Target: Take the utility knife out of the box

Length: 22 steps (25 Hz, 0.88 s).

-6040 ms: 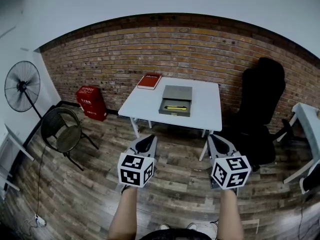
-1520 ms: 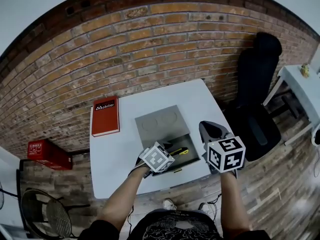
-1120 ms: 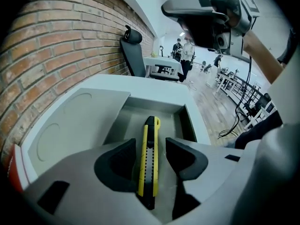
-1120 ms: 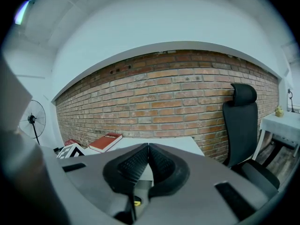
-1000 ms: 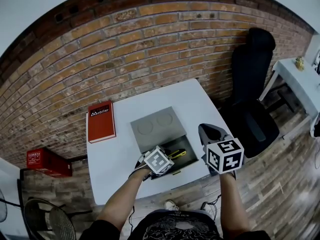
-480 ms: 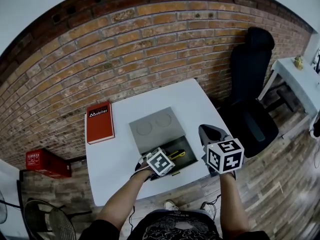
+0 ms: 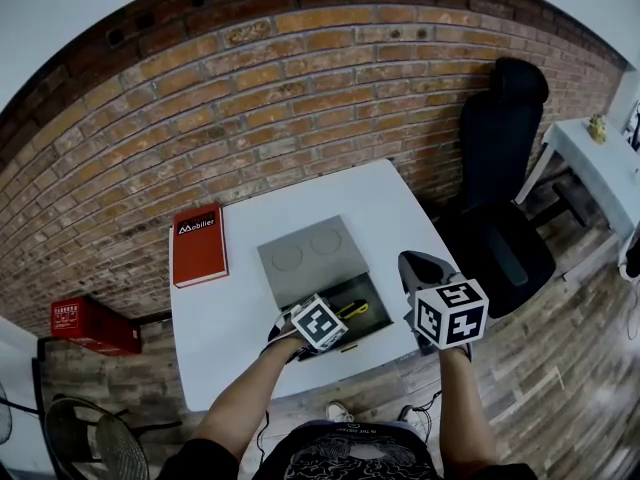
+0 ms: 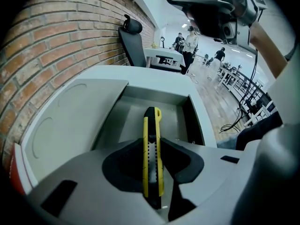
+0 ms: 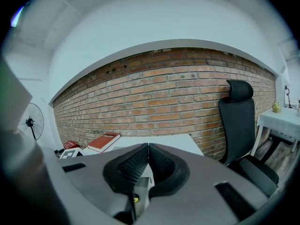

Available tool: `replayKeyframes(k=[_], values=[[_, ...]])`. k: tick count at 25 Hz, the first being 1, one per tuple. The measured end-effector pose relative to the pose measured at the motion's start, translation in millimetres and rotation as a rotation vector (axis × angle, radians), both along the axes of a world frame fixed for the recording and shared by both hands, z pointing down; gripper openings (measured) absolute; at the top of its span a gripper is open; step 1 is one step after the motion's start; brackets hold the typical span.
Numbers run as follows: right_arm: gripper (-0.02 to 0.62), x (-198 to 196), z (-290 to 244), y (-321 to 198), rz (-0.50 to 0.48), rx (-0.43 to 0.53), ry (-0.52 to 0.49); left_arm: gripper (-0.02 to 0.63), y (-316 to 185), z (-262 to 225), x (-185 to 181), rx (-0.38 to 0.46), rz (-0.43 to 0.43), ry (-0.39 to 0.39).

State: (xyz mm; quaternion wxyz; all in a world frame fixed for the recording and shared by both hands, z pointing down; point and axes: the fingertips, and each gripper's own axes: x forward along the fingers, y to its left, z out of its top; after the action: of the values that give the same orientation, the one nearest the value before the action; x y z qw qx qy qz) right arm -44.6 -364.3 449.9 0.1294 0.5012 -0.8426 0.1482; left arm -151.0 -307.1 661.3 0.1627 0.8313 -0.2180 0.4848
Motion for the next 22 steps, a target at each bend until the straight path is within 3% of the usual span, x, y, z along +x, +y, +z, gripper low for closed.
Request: replayKeyframes(k=[9, 13, 22], values=[[0.02, 3.6, -1.9, 0.9, -0.015, -0.001, -0.004, 0.127, -3.8, -10.8, -1.5, 0.035, -0.057, 0.013], [0.02, 3.3, -4.2, 1.7, -0.035, 0.001, -0.002, 0.127, -12.6, -27.2, -3.5, 0.09, -0.092, 0.017], [0.02, 8.2, -13.7, 1.8, -0.095, 0.011, 0.0, 0.127, -18.5, -63.5, 4.5, 0.152, -0.202, 0.083]])
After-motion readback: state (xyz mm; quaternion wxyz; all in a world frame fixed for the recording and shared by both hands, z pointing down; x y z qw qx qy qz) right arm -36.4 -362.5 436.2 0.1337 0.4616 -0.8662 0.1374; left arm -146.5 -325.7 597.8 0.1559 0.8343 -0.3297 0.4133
